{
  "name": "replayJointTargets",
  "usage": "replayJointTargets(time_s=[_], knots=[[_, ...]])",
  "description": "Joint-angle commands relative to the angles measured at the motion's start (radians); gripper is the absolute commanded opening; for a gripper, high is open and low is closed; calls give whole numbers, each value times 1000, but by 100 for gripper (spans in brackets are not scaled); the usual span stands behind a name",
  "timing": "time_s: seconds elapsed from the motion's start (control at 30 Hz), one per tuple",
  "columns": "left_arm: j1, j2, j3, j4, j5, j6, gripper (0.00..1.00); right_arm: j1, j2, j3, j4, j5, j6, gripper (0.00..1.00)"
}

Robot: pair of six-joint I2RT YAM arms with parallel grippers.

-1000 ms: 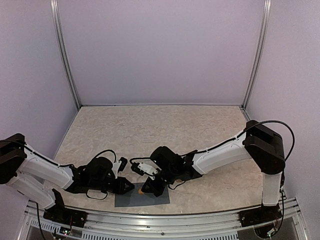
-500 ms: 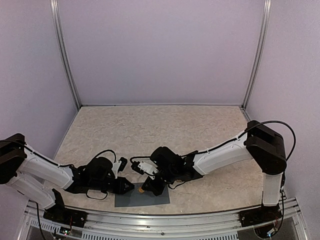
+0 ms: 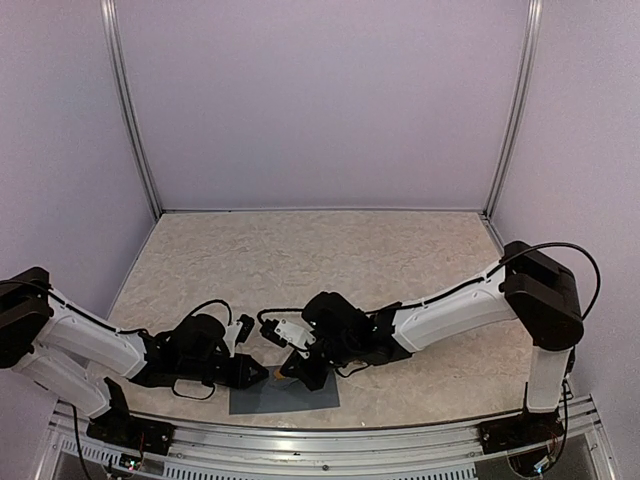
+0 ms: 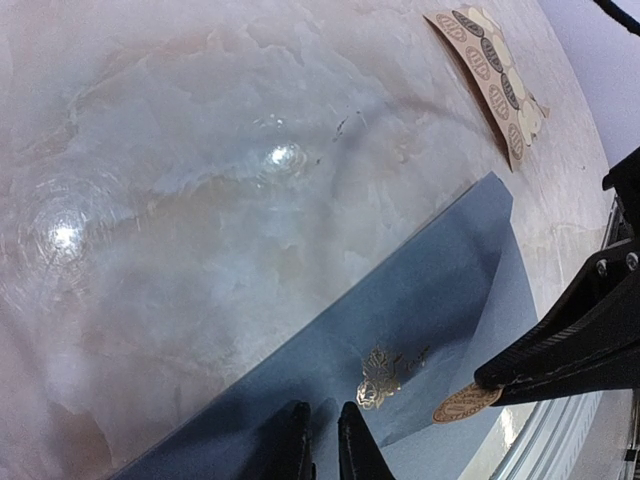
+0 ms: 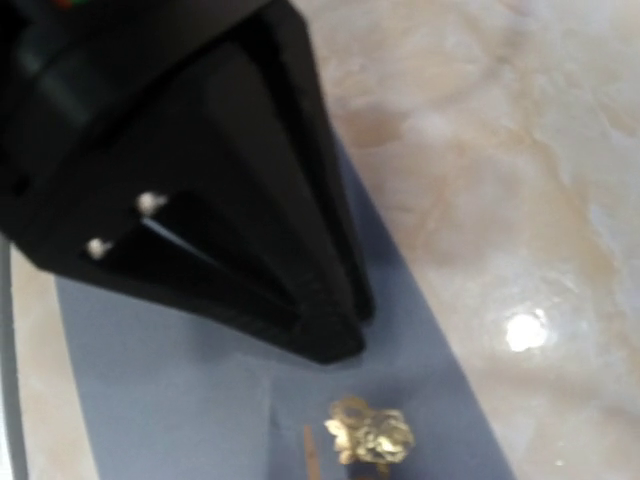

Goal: Place the letter into the envelope and seal it

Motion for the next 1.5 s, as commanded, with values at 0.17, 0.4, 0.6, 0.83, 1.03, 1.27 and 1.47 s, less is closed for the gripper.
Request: replayJointTargets(time_s=[0.17, 0.4, 0.6, 0.83, 1.03, 1.27, 1.47], knots=[[-8, -3, -25, -45, -16, -6, 9, 33, 25, -6, -1, 21, -44, 0], [-8, -2, -28, -40, -15, -8, 9, 39, 36, -5, -1, 39, -50, 0], [-8, -5, -30, -40, -15, -9, 9, 43, 50, 1, -12, 37, -59, 0], [-8, -5, -33, -39, -16, -11, 9, 56, 47, -3, -17, 13, -67, 0], [-9, -4, -34, -38, -15, -11, 9, 64, 47, -5, -32, 11, -73, 0], [-7, -3, -34, -38, -16, -11, 9, 67, 65, 0, -42, -9, -73, 0], [-8, 2, -34, -36, -15, -12, 8, 68, 91, 12, -57, -28, -75, 0]])
